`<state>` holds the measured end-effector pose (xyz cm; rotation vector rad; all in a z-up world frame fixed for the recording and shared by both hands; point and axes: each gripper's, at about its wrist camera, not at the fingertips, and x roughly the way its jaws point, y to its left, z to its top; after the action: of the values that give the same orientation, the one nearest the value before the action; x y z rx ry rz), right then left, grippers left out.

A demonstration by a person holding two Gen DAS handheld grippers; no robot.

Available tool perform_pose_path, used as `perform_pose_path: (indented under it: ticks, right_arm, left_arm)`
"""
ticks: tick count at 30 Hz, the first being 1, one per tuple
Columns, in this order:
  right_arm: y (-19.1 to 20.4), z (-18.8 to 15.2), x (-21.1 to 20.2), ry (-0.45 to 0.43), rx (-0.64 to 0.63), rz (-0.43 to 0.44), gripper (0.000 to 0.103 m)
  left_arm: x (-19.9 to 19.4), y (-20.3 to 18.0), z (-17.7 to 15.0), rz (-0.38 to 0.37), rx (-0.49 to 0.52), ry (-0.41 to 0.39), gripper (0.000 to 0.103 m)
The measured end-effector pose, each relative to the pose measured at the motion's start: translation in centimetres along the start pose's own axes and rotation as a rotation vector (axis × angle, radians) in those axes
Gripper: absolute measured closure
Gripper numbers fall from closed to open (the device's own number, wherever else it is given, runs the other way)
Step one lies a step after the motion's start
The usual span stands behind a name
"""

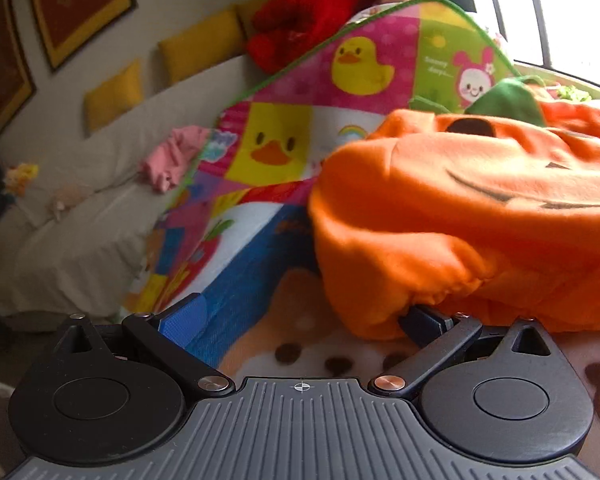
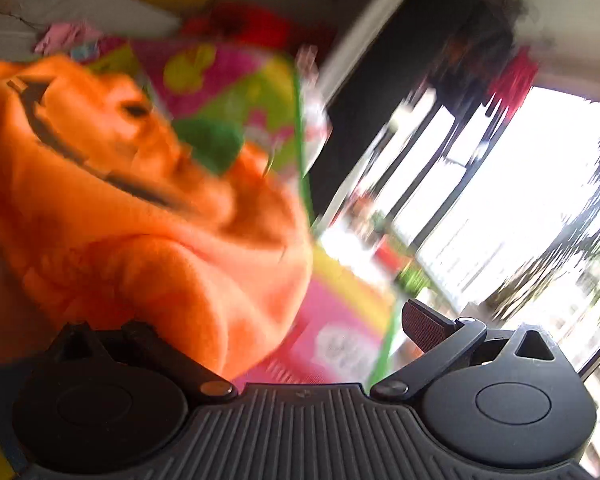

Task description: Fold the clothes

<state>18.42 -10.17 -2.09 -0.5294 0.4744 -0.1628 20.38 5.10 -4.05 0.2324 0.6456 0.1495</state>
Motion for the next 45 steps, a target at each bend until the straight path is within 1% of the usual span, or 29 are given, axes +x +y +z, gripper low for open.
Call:
perform_pose_path:
  ticks: [2, 3, 4, 5, 6, 7, 9, 10, 12, 13, 15, 16, 18, 21, 24, 27, 30, 32, 34, 37, 39, 41, 43, 45]
  right_arm:
    - [0.1, 0.2, -0.3, -0.019, 0.006, -0.004, 0.0]
    - [0.1, 0.3, -0.5, -0.028, 0.009, -0.006, 0.0]
    - [0.1, 0.4, -0.6, -0.038, 0.011, -0.008, 0.0]
    - [0.0, 0.8, -0.8, -0.049, 0.013, -0.012, 0.0]
    - [-0.1, 1.1, -1.0, -0.06, 0.015, -0.017, 0.0]
    - [-0.5, 1.3, -1.2, -0.072, 0.017, -0.031, 0.0]
    - [-1.4, 1.8, -1.5, -0.094, 0.02, -0.059, 0.0]
    - [-2.0, 1.8, -1.5, -0.093, 0.024, -0.068, 0.0]
    - [-2.7, 1.4, -1.2, -0.075, 0.02, -0.086, 0.0]
    - [-3.0, 1.0, -0.9, -0.061, 0.016, -0.092, 0.0]
    - [-3.1, 0.5, -0.3, -0.026, 0.025, -0.061, 0.0]
    - [-3.1, 0.2, 0.0, -0.01, 0.029, -0.046, 0.0]
    - [-2.6, 0.0, -0.4, 0.004, 0.03, -0.013, 0.0]
    - [-2.0, -0.4, -1.9, 0.004, 0.011, 0.047, 0.0]
    - [-2.0, -1.1, -4.5, -0.003, -0.018, 0.115, 0.0]
    - [-2.5, -2.6, -7.8, -0.011, -0.049, 0.179, 0.0]
    - [-2.9, -4.3, -10.2, -0.013, -0.069, 0.227, 0.0]
    - [-3.2, -5.1, -11.3, -0.014, -0.062, 0.27, 0.0]
    - [-3.4, -5.6, -12.5, -0.034, -0.054, 0.317, 0.0]
    - [-4.4, -6.2, -14.8, -0.067, -0.026, 0.404, 0.0]
    - [-6.0, -6.4, -16.3, -0.09, 0.033, 0.49, 0.0]
    - [-8.2, -6.1, -17.6, -0.127, 0.12, 0.557, 0.0]
    - [-10.6, -5.3, -18.1, -0.174, 0.243, 0.608, 0.0]
    - [-12.5, -4.3, -17.3, -0.189, 0.383, 0.672, 0.0]
  left_arm:
    - [-1.4, -0.7, 0.0, -0.106, 0.027, -0.022, 0.0]
    - [-2.3, -1.4, -0.1, -0.16, 0.064, -0.047, 0.0]
    - [-2.9, -2.2, -0.2, -0.193, 0.096, -0.064, 0.0]
    - [-3.1, -3.2, -0.3, -0.211, 0.133, -0.073, 0.0]
    - [-2.8, -4.4, -0.4, -0.199, 0.174, -0.072, 0.0]
    - [-2.1, -5.2, -0.3, -0.161, 0.199, -0.066, 0.0]
    - [-0.3, -5.2, 0.1, -0.075, 0.184, -0.048, 0.0]
    - [0.5, -4.7, 0.5, -0.041, 0.149, -0.04, 0.0]
    - [1.8, -2.6, 1.7, 0.06, 0.056, -0.031, 0.0]
    - [2.0, -1.7, 2.0, 0.09, 0.03, -0.028, 0.0]
    - [2.1, 0.1, 2.4, 0.14, -0.016, -0.023, 0.0]
    - [2.2, 0.6, 2.4, 0.155, -0.023, -0.012, 0.0]
    - [1.8, 1.3, 2.0, 0.186, -0.007, 0.005, 0.0]
    - [-0.3, 2.2, 0.6, 0.212, 0.021, 0.015, 0.0]
    - [-4.0, 3.9, -2.0, 0.184, 0.004, 0.055, 0.0]
    - [-8.5, 4.6, -5.4, 0.112, 0.014, 0.097, 0.0]
    - [-12.0, 3.8, -8.3, 0.042, 0.035, 0.122, 0.0]
    - [-13.7, 3.1, -9.4, -0.005, 0.032, 0.134, 0.0]
    - [-15.2, 2.3, -10.2, -0.054, 0.026, 0.144, 0.0]
    - [-17.6, 1.0, -10.2, -0.124, 0.021, 0.106, 0.0]
    - [-18.9, 0.7, -9.8, -0.167, 0.005, 0.081, 0.0]
    - [-19.9, 0.5, -9.3, -0.208, -0.017, 0.053, 0.0]
    - [-20.5, 0.4, -8.9, -0.242, -0.041, 0.026, 0.0]
    - [-20.7, 0.3, -8.2, -0.279, -0.064, 0.002, 0.0]
